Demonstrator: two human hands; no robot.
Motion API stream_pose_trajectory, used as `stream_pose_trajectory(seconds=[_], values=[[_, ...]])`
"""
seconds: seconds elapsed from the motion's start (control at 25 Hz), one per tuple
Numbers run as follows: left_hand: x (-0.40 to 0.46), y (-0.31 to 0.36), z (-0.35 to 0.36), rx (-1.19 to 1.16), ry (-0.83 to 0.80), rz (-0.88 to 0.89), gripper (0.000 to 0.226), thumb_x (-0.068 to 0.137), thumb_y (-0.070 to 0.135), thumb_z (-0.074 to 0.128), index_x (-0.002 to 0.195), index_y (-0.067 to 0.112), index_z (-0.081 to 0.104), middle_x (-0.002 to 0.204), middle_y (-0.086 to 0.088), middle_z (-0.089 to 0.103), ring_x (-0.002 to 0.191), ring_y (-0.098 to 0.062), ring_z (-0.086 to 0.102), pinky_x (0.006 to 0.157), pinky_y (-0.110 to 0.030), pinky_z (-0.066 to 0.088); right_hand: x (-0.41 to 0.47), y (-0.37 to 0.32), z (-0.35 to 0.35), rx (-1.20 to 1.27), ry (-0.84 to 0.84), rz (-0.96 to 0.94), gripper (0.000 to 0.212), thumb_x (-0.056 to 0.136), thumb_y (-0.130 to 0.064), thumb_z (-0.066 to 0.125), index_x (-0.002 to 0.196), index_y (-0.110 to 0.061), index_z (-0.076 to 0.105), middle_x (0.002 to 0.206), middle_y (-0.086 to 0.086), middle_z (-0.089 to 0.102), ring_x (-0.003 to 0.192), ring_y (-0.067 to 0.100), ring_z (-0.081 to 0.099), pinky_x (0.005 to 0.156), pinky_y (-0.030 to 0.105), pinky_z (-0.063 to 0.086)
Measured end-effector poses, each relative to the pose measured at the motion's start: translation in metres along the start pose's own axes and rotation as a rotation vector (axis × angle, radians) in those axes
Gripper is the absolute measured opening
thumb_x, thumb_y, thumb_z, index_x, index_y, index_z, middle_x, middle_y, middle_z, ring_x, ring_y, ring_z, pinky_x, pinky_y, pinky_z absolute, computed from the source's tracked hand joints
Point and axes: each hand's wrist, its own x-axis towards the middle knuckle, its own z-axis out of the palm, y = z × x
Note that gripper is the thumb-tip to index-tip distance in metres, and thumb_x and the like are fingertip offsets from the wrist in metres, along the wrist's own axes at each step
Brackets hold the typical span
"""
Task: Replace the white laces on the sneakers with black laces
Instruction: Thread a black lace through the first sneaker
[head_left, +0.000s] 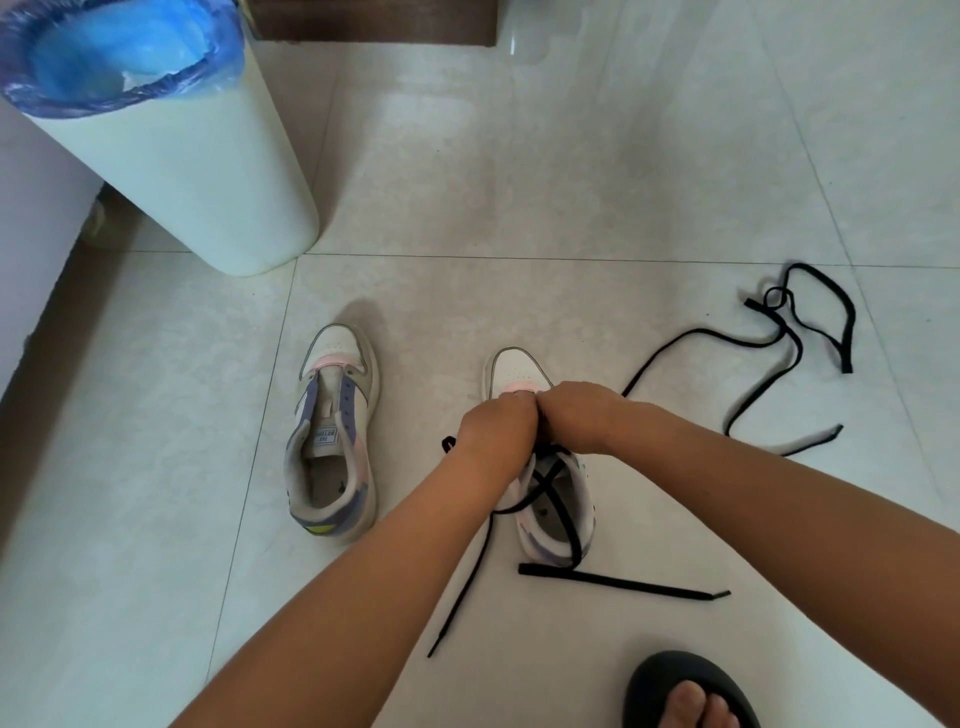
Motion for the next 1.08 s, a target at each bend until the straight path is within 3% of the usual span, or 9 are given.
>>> stream_pose_trajectory(seconds=[0.2, 0.28, 0.4, 0.48, 0.6, 0.72, 0.84, 0.92, 1.08], values=[[-0.010, -0.019, 0.013, -0.233, 0.149, 0.148, 0.020, 0.094, 0.004, 0.044, 0.112, -0.001, 0.052, 0.102, -0.019, 0.058, 0.082, -0.035, 0.058, 0.070, -0.041, 0.048, -0.024, 0.022, 0.030, 0.294, 0.282, -0.110, 0.026, 0.101, -0.024, 0.036, 0.104, -0.005, 0.052, 0.097, 0.013, 0.062, 0.082, 0.026, 0.056, 0.070, 0.030, 0.036], [-0.017, -0.018, 0.028, -0.299, 0.237, 0.182, 0.010, 0.088, -0.002, 0.052, 0.097, -0.004, 0.057, 0.085, -0.020, 0.059, 0.065, -0.033, 0.057, 0.059, -0.043, 0.051, -0.031, 0.023, 0.045, 0.391, 0.284, -0.117, 0.022, 0.101, -0.025, 0.037, 0.098, -0.007, 0.051, 0.092, 0.009, 0.061, 0.078, 0.021, 0.051, 0.067, 0.027, 0.034], [-0.019, -0.009, 0.021, -0.440, 0.184, 0.036, 0.015, 0.098, 0.013, 0.042, 0.099, 0.003, 0.052, 0.090, -0.012, 0.054, 0.075, -0.021, 0.048, 0.065, -0.028, 0.038, -0.031, 0.023, 0.039, 0.556, 0.270, -0.039, 0.026, 0.101, -0.031, 0.035, 0.090, -0.013, 0.051, 0.085, 0.004, 0.059, 0.077, 0.020, 0.052, 0.067, 0.028, 0.036], [-0.015, -0.009, 0.014, -0.518, 0.078, -0.097, 0.020, 0.100, 0.027, 0.037, 0.098, 0.010, 0.045, 0.088, -0.004, 0.051, 0.076, -0.017, 0.047, 0.063, -0.027, 0.032, -0.028, 0.021, 0.034, 0.620, 0.236, 0.048, 0.032, 0.100, -0.038, 0.033, 0.088, -0.013, 0.050, 0.084, 0.003, 0.058, 0.078, 0.021, 0.053, 0.068, 0.031, 0.038], [-0.008, -0.007, 0.005, -0.239, -0.065, -0.056, 0.027, 0.101, 0.032, 0.032, 0.112, 0.009, 0.041, 0.093, -0.007, 0.057, 0.081, -0.025, 0.056, 0.062, -0.031, 0.037, -0.021, 0.013, 0.030, 0.388, 0.156, 0.041, 0.026, 0.101, -0.035, 0.033, 0.098, -0.014, 0.048, 0.090, 0.008, 0.060, 0.081, 0.026, 0.055, 0.067, 0.033, 0.039], [-0.001, -0.007, 0.001, -0.023, -0.080, 0.084, 0.021, 0.099, 0.013, 0.033, 0.117, 0.007, 0.042, 0.103, -0.012, 0.060, 0.086, -0.030, 0.058, 0.063, -0.034, 0.037, -0.020, 0.014, 0.023, 0.329, 0.175, -0.040, 0.028, 0.102, -0.025, 0.032, 0.120, -0.016, 0.051, 0.101, 0.011, 0.064, 0.090, 0.030, 0.059, 0.073, 0.034, 0.042], [-0.008, -0.015, 0.008, -0.280, 0.014, 0.081, 0.017, 0.100, 0.014, 0.034, 0.108, 0.006, 0.047, 0.100, -0.011, 0.058, 0.086, -0.028, 0.056, 0.067, -0.030, 0.035, -0.025, 0.020, 0.031, 0.679, 0.257, -0.044, 0.017, 0.100, -0.022, 0.039, 0.089, -0.014, 0.050, 0.082, 0.004, 0.060, 0.078, 0.022, 0.057, 0.070, 0.030, 0.042], [-0.019, -0.021, 0.019, -0.540, 0.115, -0.004, 0.017, 0.101, 0.020, 0.036, 0.096, 0.010, 0.048, 0.088, -0.005, 0.055, 0.077, -0.019, 0.051, 0.065, -0.024, 0.031, -0.029, 0.018, 0.042, 0.867, 0.318, 0.002, 0.021, 0.099, -0.022, 0.042, 0.084, -0.010, 0.049, 0.076, 0.002, 0.059, 0.073, 0.018, 0.056, 0.070, 0.028, 0.044], [-0.024, -0.015, 0.027, -0.631, 0.177, -0.088, 0.019, 0.101, 0.023, 0.037, 0.087, 0.013, 0.046, 0.080, 0.004, 0.049, 0.071, -0.010, 0.044, 0.061, -0.019, 0.026, -0.029, 0.010, 0.042, 0.913, 0.301, 0.076, 0.027, 0.099, -0.029, 0.043, 0.077, -0.015, 0.049, 0.072, -0.002, 0.053, 0.068, 0.012, 0.047, 0.064, 0.026, 0.038]])
